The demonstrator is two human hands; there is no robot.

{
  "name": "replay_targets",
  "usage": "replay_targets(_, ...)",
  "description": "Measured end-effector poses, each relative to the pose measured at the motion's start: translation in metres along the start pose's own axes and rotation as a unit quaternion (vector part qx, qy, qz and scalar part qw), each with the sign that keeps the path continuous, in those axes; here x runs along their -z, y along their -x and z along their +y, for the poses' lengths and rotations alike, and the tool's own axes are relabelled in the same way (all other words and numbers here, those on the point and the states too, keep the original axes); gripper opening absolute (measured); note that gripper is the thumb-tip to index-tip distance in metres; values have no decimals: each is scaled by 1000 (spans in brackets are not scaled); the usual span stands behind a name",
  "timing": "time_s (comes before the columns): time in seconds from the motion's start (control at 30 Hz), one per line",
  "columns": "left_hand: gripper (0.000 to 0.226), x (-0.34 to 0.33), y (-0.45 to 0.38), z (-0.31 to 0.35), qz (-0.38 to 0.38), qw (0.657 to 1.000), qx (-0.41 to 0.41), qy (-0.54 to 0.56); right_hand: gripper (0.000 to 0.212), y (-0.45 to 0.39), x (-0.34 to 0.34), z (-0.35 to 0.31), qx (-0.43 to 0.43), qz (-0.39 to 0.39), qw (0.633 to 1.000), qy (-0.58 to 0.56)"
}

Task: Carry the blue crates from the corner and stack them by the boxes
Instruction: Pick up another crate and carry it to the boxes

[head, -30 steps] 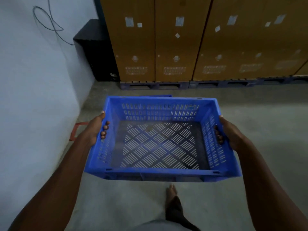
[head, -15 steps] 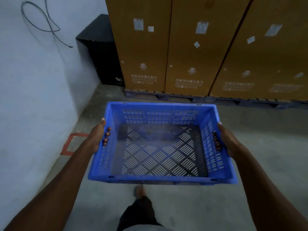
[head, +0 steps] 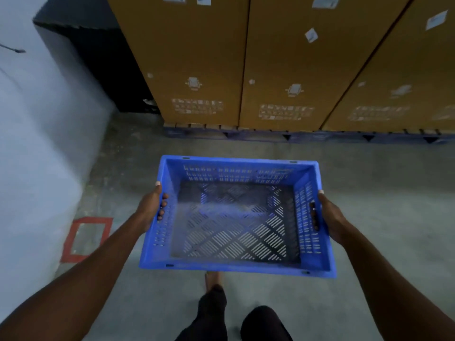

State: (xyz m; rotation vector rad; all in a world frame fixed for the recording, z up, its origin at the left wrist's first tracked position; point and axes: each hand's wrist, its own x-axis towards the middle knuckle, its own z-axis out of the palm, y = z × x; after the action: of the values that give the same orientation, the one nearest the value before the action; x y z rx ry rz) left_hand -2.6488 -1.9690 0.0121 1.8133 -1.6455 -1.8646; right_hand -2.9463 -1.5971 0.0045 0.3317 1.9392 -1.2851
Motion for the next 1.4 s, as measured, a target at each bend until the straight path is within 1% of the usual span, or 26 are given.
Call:
replay_targets(0.17,56,-44,-117,6,5,1000,28,-7,57,-124,-32,-3,-37,5,999,9)
replay_targets(0.37,54,-103,-245,-26,12,999,47,-21,58,-273,-63,28,-50,6,999,18)
replay_targets(0.47,54,-125,-308,-51,16,998,51,-33,57,-336,-78,49,-59,3,998,21)
replay_targets(0.57,54,-144,-365,-74,2,997,58,-41,57,-389,-89,68,-54,7,998,19)
replay_targets(0.7,50,-170,-426,-94,12,998,38,-57,57,-448,-102,91,-53,8,998,22)
replay_targets(0.77,49,-182,-446,-98,20,997,30,-64,57,-469,-106,99,-52,10,998,21)
replay_targets(1.0,50,-212,-488,-108,10,998,34,-58,59,-516,-111,109,-40,28,999,15)
replay_targets(1.3,53,-211,-509,-133,58,996,41,-45,57,-525,-126,110,-24,21,999,10)
replay_targets(1.4,52,-208,-511,-134,52,997,39,-37,59,-527,-129,111,-23,31,999,10)
